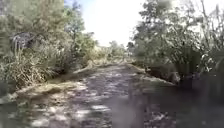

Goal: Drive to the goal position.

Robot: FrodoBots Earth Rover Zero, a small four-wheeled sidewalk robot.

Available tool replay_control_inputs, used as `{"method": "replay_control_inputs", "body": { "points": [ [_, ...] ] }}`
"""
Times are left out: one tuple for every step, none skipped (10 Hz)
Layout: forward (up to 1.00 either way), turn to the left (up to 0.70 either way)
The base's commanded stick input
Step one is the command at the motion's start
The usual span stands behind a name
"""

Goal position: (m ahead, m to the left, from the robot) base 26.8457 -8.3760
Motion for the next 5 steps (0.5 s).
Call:
{"method": "replay_control_inputs", "body": {
  "points": [
    [0.85, 0.00],
    [0.85, 0.00],
    [0.85, 0.00],
    [0.85, 0.00],
    [0.85, 0.00]
  ]
}}
